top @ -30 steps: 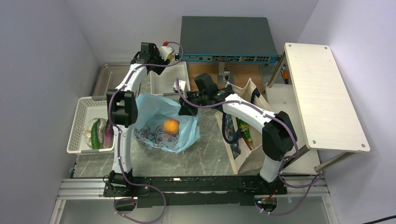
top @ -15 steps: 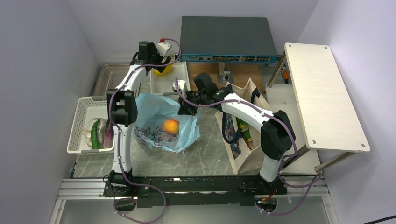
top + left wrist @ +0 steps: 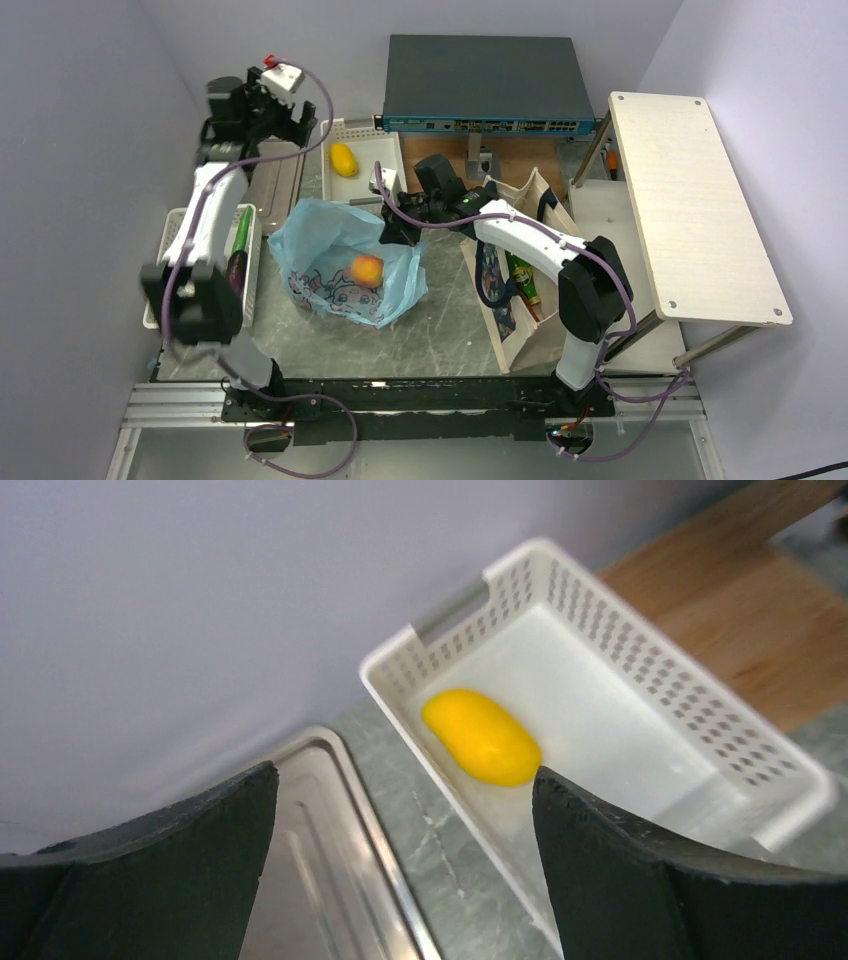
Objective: Untie the knot of the grocery bags and take out the mixed food
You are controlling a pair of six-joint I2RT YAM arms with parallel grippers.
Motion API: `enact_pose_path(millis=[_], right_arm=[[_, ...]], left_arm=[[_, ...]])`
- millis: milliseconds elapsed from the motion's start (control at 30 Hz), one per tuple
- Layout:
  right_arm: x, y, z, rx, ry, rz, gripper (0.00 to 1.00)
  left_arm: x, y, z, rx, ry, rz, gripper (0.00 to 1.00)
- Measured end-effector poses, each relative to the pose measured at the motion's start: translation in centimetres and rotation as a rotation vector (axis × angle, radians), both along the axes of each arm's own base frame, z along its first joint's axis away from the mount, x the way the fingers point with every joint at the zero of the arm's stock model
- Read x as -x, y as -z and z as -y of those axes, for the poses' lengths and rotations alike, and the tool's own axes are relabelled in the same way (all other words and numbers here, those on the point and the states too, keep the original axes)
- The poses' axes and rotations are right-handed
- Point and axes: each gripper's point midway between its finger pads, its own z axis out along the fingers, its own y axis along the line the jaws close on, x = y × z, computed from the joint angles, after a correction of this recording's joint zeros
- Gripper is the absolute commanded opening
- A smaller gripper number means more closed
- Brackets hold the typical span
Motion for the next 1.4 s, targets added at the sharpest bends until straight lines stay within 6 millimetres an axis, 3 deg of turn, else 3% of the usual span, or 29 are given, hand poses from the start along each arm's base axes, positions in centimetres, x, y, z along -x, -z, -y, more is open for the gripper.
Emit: enact_pose_path(millis=[100, 167, 233, 267, 300, 367, 467, 567, 667, 767, 933, 1233, 1400], right_arm=[[-0.2, -0.2, -0.2, -0.011, 0.007, 0.001, 0.0], [-0.3, -0.5, -0.3, -0.021, 0.011, 0.003, 0.0], [-0.4, -0.6, -0.5, -0.029, 0.016, 0.002, 0.0], [-0.4, -0.7, -0.5, -0.033, 0.018, 0.002, 0.0], [-0.5, -0.8, -0.6, -0.035, 0.019, 0.003, 0.0], [-0.5, -0.9, -0.7, -0.043, 0.02, 0.004, 0.0], [-0.6, -1.0, -0.8, -0.051, 0.02, 0.006, 0.0], [-0.4, -1.0, -0.8, -0.055, 0.015, 0.0, 0.0], [-0.1, -0.9, -0.8, -0.059, 0.004, -0.007, 0.0], [0.0, -1.1, -0.8, -0.063, 0.001, -0.009, 0.0], [0.0, -1.3, -0.8, -0.067, 0.008, -0.017, 0.0], [0.1, -1.2, -0.6, -0.059, 0.026, -0.041, 0.0], [0.0, -1.0, -0.2, -0.049, 0.034, -0.051, 0.0]], left_arm=[[7.0, -7.3, 0.6, -0.043, 0.1, 0.17, 0.95], [13.5, -10.8, 2.8, -0.1, 0.234, 0.287, 0.94], [18.2, -12.0, 5.0, -0.154, 0.361, 0.352, 0.93], [21.1, -12.0, 6.3, -0.192, 0.446, 0.377, 0.92], [22.7, -11.6, 7.1, -0.214, 0.499, 0.382, 0.92], [26.1, -8.4, 8.9, -0.27, 0.631, 0.344, 0.92], [30.3, 0.3, 11.4, -0.317, 0.815, 0.183, 0.94], [33.0, 8.3, 12.5, -0.343, 0.918, 0.016, 0.94], [33.7, 12.4, 12.6, -0.377, 0.945, -0.073, 0.89], [31.7, 14.0, 12.9, -0.425, 0.949, -0.087, 0.87], [28.7, 18.3, 13.0, -0.516, 0.965, -0.141, 0.87], [26.0, 21.9, 13.1, -0.601, 0.99, -0.145, 0.85], [25.6, 23.3, 12.7, -0.654, 1.016, -0.149, 0.81]])
